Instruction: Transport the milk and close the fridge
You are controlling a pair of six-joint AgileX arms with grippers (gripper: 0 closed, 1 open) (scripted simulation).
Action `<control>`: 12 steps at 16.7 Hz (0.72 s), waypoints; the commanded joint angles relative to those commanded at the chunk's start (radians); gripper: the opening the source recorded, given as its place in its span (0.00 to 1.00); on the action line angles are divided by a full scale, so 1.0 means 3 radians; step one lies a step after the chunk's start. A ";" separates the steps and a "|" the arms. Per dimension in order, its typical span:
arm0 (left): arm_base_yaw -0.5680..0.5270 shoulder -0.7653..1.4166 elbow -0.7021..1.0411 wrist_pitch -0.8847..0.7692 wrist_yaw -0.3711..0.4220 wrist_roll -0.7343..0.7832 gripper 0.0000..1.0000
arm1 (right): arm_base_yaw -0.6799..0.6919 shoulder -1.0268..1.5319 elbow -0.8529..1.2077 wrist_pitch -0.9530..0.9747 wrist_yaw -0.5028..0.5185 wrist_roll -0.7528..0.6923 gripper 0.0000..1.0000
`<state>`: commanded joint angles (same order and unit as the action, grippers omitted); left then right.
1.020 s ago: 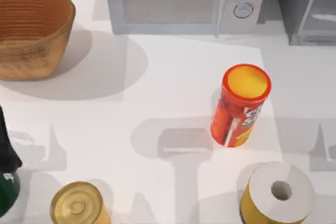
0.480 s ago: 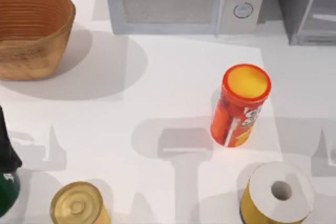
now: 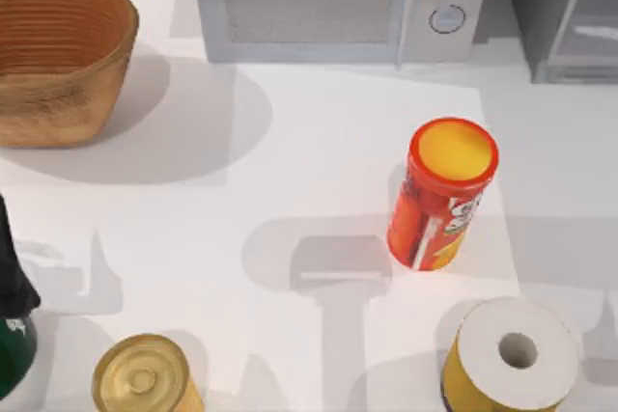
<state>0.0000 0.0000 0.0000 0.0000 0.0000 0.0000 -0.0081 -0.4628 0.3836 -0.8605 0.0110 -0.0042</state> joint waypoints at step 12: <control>0.0000 0.0000 0.0000 0.0000 0.0000 0.0000 1.00 | 0.0027 -0.1137 0.0939 -0.2028 -0.0011 -0.0024 1.00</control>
<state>0.0000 0.0000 0.0000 0.0000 0.0000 0.0000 0.0001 -0.8040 0.6653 -1.4688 0.0078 -0.0114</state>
